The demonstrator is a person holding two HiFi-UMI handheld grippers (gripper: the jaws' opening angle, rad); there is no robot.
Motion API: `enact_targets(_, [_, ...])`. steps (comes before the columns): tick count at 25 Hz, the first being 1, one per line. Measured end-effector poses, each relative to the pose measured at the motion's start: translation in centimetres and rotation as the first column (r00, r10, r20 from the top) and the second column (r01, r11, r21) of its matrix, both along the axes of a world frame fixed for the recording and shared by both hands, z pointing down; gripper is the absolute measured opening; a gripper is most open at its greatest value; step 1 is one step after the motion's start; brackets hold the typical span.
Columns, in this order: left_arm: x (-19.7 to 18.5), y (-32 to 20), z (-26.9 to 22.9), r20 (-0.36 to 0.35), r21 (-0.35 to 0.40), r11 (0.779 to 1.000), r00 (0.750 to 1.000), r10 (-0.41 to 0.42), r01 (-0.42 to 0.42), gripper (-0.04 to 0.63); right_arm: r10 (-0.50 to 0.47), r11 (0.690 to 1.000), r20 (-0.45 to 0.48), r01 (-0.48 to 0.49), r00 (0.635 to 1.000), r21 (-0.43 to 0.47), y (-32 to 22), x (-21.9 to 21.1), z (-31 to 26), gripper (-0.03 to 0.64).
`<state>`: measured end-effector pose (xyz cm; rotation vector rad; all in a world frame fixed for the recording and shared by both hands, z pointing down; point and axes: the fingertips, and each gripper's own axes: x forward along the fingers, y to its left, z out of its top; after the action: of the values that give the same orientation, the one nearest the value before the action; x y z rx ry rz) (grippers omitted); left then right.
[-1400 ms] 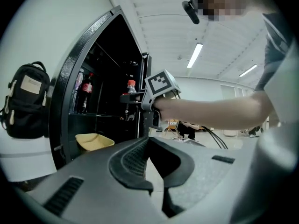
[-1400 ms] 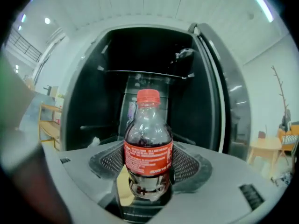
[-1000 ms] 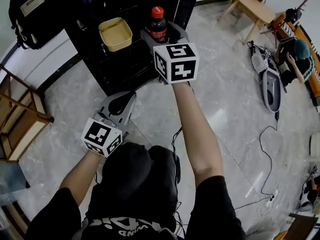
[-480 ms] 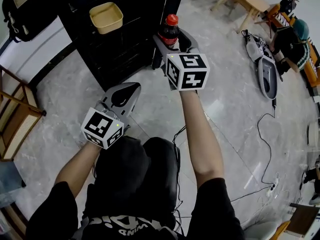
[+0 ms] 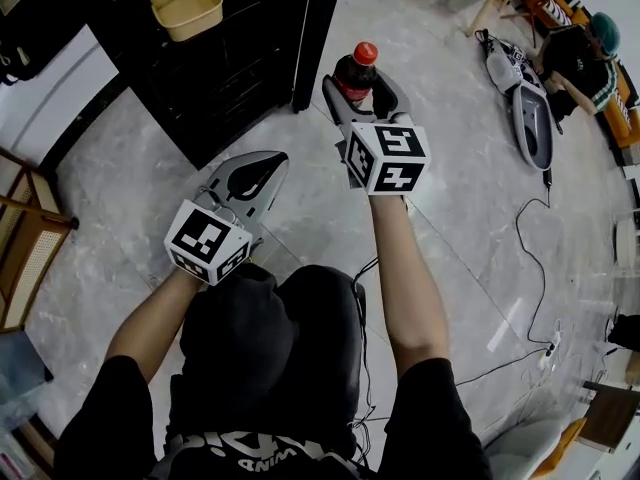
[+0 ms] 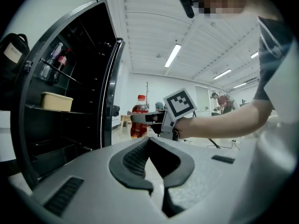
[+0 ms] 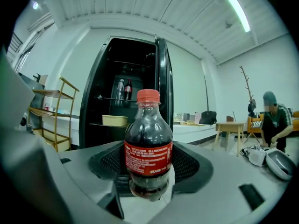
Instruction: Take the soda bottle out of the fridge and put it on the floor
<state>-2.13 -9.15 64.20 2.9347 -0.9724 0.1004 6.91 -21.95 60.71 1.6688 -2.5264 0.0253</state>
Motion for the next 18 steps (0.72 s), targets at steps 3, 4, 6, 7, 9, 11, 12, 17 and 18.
enact_targets(3, [0.4,-0.1,1.3,-0.006,-0.02,1.0,1.0,0.016,-0.016,0.006,0.023,1.0,0.016,-0.023,1.0,-0.007,0.4,1.1,2.0,0.313])
enact_targets(4, [0.4,-0.2,1.8,-0.006,-0.025,1.0,1.0,0.018,-0.018,0.006,0.033,0.999,0.02,-0.033,0.999,-0.011,0.5,1.5,2.7,0.313])
enact_targets(6, [0.6,-0.4,2.7,-0.003,-0.03,0.999,1.0,0.022,-0.023,0.006,0.052,0.999,0.025,-0.051,0.998,-0.018,0.8,2.1,4.3,0.313])
enact_targets(7, [0.7,-0.5,3.1,-0.002,-0.032,0.999,1.0,0.027,-0.027,0.006,0.059,0.998,0.024,-0.059,0.998,-0.02,0.9,2.4,5.0,0.313])
enact_targets(9, [1.1,-0.8,3.8,-0.001,-0.035,0.999,0.999,0.037,-0.037,0.006,0.069,0.997,0.02,-0.068,0.997,-0.018,1.1,3.0,6.4,0.313])
enact_targets(11, [1.6,-0.9,4.4,0.001,-0.035,0.998,0.999,0.047,-0.047,0.006,0.079,0.997,0.024,-0.079,0.997,-0.019,1.3,3.5,7.7,0.313])
enact_targets(12, [1.7,-0.9,4.7,0.001,-0.037,0.998,0.999,0.052,-0.052,0.006,0.085,0.996,0.029,-0.084,0.996,-0.021,1.5,3.7,8.4,0.313])
enact_targets(17, [2.3,-1.2,6.2,-0.001,-0.06,0.996,0.998,0.062,-0.062,0.006,0.094,0.995,0.031,-0.092,0.995,-0.048,2.1,4.4,12.0,0.313])
enact_targets(18, [2.3,-1.3,6.6,0.001,-0.063,0.996,0.998,0.063,-0.063,0.006,0.098,0.994,0.033,-0.096,0.995,-0.055,2.2,4.5,12.7,0.313])
